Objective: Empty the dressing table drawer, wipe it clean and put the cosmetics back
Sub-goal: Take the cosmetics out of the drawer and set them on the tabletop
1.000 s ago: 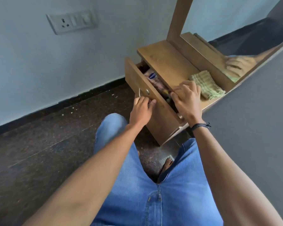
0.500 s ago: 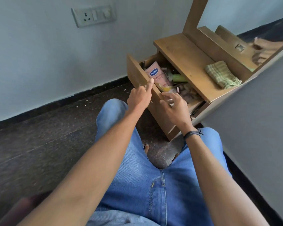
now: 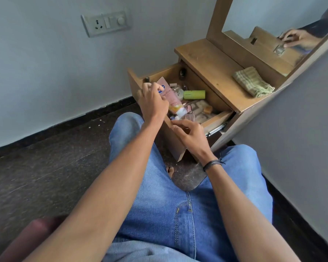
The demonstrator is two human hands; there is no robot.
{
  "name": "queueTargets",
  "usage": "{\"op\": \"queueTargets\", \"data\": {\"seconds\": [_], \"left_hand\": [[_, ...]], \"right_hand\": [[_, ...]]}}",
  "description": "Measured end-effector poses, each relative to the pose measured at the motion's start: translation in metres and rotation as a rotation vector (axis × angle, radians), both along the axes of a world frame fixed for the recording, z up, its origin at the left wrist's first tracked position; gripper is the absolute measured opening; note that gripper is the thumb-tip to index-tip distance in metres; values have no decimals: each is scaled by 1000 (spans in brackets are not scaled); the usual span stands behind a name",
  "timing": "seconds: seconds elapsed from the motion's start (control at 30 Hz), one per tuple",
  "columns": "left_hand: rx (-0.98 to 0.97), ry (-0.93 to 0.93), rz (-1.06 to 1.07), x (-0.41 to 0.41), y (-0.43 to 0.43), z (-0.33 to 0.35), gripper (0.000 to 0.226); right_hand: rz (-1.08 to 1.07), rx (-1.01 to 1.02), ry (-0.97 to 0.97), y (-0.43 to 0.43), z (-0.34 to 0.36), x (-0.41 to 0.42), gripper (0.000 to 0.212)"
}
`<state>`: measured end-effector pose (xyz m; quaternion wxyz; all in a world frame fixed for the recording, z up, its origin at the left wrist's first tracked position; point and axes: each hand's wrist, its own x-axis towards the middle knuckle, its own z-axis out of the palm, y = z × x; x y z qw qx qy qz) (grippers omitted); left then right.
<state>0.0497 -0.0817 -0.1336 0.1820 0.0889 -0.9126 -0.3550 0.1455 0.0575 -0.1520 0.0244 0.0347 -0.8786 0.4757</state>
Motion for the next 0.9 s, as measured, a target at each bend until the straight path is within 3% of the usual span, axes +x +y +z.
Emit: {"op": "queueTargets", "data": {"seconds": [0.1, 0.27, 0.43, 0.5, 0.67, 0.9], "left_hand": [[-128, 39, -41, 5, 0, 4, 25], [-89, -71, -277, 4, -3, 4, 17], [-231, -138, -318, 2, 0, 3, 16], [-299, -156, -323, 0, -3, 0, 5], [-392, -225, -315, -5, 1, -7, 24], [-422, -244, -316, -8, 1, -7, 27]], "right_hand": [[37, 15, -11, -3, -5, 3, 22], [62, 11, 16, -2, -8, 6, 25], [113, 24, -21, 3, -5, 8, 33], [127, 23, -31, 2, -5, 9, 36], [139, 6, -26, 2, -2, 11, 41], [139, -6, -32, 6, -3, 6, 33]]}}
